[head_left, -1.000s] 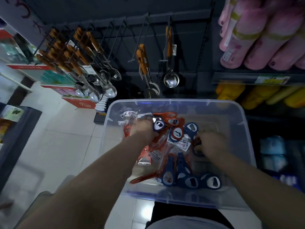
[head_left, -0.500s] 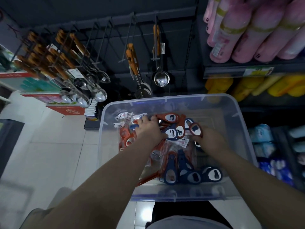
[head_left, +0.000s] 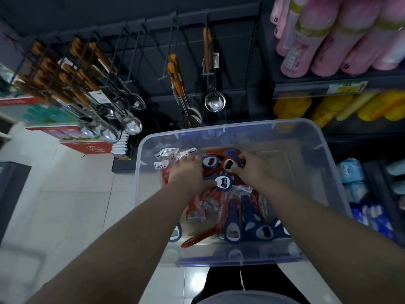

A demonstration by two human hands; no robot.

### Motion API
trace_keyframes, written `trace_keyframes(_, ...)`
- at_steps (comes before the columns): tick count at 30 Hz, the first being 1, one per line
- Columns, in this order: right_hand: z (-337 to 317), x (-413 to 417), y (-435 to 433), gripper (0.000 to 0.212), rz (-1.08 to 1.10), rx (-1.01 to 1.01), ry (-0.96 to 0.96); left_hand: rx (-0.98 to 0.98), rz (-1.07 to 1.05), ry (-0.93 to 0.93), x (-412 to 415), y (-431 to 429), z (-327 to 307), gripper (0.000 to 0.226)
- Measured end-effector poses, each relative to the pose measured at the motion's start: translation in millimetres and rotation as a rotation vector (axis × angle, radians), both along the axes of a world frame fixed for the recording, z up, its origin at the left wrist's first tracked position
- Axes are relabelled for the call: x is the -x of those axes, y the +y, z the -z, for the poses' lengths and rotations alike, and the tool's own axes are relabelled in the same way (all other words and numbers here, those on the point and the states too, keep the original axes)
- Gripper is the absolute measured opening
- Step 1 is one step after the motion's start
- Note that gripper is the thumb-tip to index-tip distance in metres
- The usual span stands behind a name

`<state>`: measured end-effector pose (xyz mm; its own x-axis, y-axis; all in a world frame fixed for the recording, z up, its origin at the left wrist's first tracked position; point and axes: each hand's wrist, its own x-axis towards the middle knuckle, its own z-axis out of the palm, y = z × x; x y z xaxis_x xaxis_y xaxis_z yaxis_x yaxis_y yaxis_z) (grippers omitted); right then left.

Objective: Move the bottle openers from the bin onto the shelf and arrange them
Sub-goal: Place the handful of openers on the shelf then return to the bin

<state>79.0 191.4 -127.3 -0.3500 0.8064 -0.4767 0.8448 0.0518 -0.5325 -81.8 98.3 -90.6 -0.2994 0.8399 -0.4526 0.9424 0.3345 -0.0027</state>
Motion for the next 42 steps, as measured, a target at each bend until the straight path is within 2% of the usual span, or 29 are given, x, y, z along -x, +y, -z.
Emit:
trace_keyframes(5,-1,-9,-13,0.031,0.144,0.004,0.212,0.003,-0.027,0.0,0,0,2,0.099)
trace_keyframes(8,-4,-16,-17,0.027,0.117,-0.002,0.188,0.009,-0.014,-0.128,2,3,5,0.094)
trace_keyframes(10,-6,-21,-20,0.025,0.1,-0.012,0.168,-0.022,-0.037,-0.147,3,5,7,0.091)
trace_keyframes(14,-7,-26,-27,0.05,0.101,0.016,0.047,-0.002,-0.104,-0.12,-2,8,7,0.088)
trace_keyframes(17,-5,-24,-31,0.042,0.068,0.05,0.022,0.016,-0.078,-0.076,-5,9,6,0.071)
trace_keyframes(20,-10,-23,-34,0.032,0.053,0.094,0.036,-0.005,-0.102,-0.201,-2,9,10,0.062)
trace_keyframes(23,-16,-25,-34,0.032,0.034,0.049,0.004,0.014,-0.115,-0.296,-1,7,12,0.069)
trace_keyframes(26,-20,-32,-34,0.025,0.11,0.015,0.018,0.04,-0.137,-0.337,1,8,13,0.052)
trace_keyframes(29,-25,-42,-37,0.02,0.179,-0.021,0.04,0.002,-0.146,-0.414,5,10,12,0.04)
trace_keyframes(31,-31,-45,-40,0.025,0.22,-0.056,0.053,-0.05,-0.143,-0.461,7,9,13,0.035)
trace_keyframes(34,-40,-46,-44,0.03,0.302,-0.122,0.128,-0.234,-0.226,-0.508,7,10,4,0.028)
trace_keyframes(37,-52,-49,-47,0.031,0.337,-0.171,0.14,-0.324,-0.317,-0.562,-2,17,-10,0.024)
trace_keyframes(42,-77,-66,-43,0.027,0.4,-0.136,0.18,-0.404,-0.316,-0.73,-36,36,-32,0.014)
